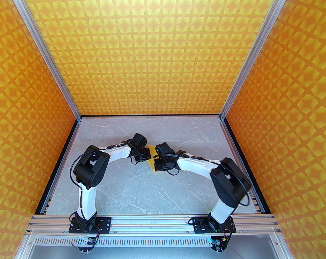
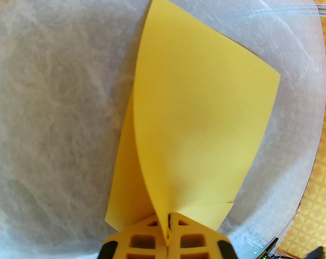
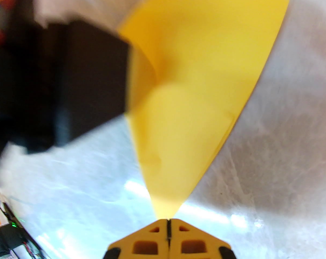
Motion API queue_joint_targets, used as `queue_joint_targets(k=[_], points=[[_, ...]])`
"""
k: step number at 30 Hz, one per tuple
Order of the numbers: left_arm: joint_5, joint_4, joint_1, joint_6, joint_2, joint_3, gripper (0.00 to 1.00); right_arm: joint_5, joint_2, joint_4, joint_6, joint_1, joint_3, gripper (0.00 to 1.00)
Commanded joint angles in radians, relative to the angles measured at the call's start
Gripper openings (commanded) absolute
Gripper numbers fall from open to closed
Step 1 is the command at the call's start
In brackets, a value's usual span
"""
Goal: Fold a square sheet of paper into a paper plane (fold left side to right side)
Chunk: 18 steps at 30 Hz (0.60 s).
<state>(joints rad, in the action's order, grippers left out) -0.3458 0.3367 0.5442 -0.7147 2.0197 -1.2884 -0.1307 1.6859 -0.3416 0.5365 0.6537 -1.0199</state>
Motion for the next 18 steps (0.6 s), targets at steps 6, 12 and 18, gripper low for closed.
queue_joint_targets(k=[6,12,18], points=[[0.017,0.039,-0.004,0.022,-0.058,0.029,0.0,-0.148,0.046,0.223,0.173,-0.12,0.062,0.0],[0.016,0.034,-0.003,0.018,-0.05,0.029,0.0,-0.211,0.108,0.32,0.247,-0.138,0.068,0.0],[0.016,0.03,-0.003,0.018,-0.044,0.023,0.0,-0.231,0.15,0.349,0.277,-0.14,0.07,0.0]])
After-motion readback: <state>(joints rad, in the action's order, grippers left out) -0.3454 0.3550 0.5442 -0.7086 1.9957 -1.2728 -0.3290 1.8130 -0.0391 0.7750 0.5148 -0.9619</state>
